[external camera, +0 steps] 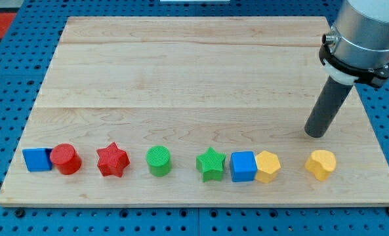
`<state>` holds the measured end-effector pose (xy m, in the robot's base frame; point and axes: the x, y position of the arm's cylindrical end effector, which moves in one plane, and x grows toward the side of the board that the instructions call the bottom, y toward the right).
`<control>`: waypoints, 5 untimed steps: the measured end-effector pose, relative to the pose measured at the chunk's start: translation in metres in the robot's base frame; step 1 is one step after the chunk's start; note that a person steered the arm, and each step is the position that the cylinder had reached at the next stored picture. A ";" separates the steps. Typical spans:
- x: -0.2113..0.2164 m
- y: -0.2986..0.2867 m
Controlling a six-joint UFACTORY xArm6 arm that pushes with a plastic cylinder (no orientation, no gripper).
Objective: Move the green star to the top of the green circle
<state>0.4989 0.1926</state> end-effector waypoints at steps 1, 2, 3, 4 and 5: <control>0.000 0.020; 0.013 0.057; 0.073 0.057; 0.085 0.029; 0.101 -0.061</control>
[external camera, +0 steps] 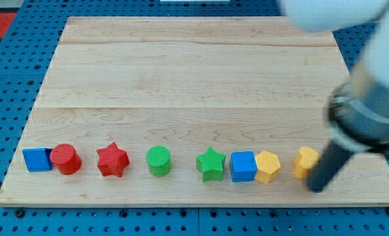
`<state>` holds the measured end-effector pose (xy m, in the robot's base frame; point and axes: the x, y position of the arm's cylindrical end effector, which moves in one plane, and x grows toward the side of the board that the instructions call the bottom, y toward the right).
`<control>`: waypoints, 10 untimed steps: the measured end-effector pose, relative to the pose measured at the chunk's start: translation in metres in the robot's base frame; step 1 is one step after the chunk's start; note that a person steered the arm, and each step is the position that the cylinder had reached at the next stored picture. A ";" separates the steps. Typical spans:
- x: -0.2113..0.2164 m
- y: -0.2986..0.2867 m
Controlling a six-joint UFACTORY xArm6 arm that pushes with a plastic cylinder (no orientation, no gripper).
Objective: Move the green star to the top of the green circle
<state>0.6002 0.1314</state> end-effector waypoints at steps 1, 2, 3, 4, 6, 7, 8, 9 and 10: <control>0.013 -0.095; -0.008 -0.118; -0.038 -0.121; -0.028 -0.122; -0.094 -0.131; -0.135 -0.124; -0.158 -0.127; -0.157 -0.081; -0.152 -0.060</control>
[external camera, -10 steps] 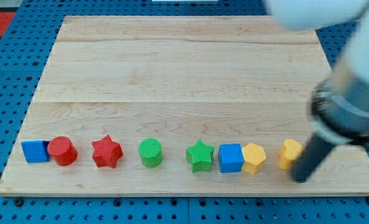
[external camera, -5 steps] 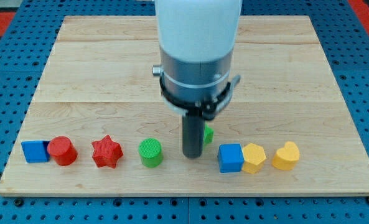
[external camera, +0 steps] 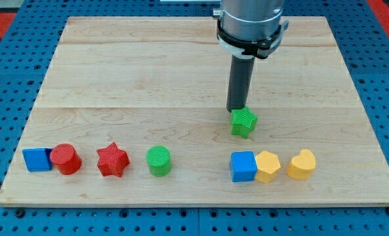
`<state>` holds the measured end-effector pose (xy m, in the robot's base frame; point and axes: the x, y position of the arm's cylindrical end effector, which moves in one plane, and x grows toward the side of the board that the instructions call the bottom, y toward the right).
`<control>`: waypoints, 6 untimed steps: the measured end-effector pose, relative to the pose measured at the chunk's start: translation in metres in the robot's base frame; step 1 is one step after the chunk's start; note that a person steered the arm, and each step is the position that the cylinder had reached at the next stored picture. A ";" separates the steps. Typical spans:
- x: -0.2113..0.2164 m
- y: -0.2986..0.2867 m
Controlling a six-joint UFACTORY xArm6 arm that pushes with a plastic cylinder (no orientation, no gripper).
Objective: Move the green star to the top of the green circle
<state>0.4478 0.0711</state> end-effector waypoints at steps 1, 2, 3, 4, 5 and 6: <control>0.001 0.054; 0.025 0.079; 0.049 0.025; 0.047 -0.034; 0.013 -0.013; -0.005 -0.011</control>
